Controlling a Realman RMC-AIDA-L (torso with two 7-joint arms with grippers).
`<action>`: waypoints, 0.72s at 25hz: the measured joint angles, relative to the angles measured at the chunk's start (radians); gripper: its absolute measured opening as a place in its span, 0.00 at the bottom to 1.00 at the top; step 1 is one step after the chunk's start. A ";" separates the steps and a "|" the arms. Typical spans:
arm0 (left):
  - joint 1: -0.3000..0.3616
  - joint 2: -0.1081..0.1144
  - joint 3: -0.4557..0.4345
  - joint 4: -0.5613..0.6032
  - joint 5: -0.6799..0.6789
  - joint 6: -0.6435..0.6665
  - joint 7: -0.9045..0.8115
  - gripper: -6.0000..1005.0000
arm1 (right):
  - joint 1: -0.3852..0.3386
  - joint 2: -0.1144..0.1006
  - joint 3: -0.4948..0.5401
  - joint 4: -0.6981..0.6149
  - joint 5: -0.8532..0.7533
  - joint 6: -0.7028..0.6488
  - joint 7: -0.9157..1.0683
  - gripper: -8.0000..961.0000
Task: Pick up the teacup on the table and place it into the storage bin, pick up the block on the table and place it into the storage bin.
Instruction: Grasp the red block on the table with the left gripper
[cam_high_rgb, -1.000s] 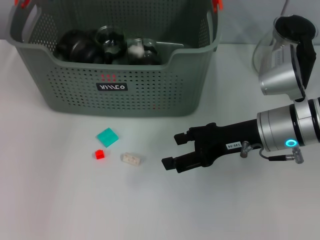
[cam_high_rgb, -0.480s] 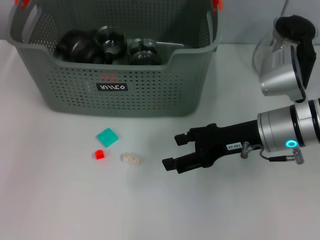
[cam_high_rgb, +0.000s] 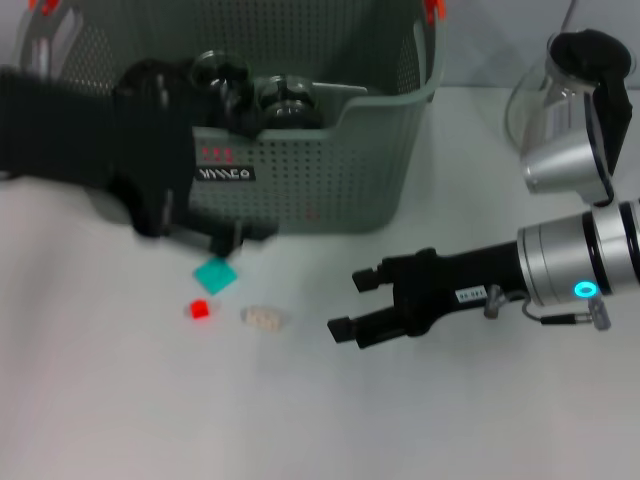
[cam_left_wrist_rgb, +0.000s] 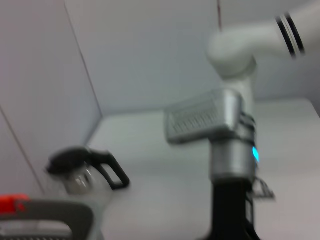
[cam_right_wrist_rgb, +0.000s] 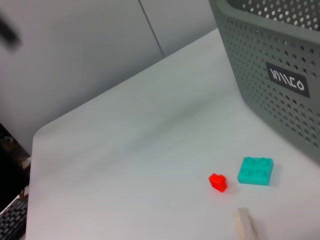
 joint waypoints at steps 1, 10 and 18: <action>0.017 -0.006 0.011 0.001 0.022 0.001 0.020 0.89 | 0.000 0.000 0.000 0.000 0.000 0.000 0.001 0.98; 0.065 -0.057 0.107 -0.135 0.313 -0.100 0.144 0.89 | 0.000 0.000 0.000 0.000 -0.001 0.004 0.004 0.98; 0.002 -0.058 0.136 -0.407 0.464 -0.319 0.130 0.89 | -0.001 0.000 0.000 0.000 0.002 0.005 0.004 0.98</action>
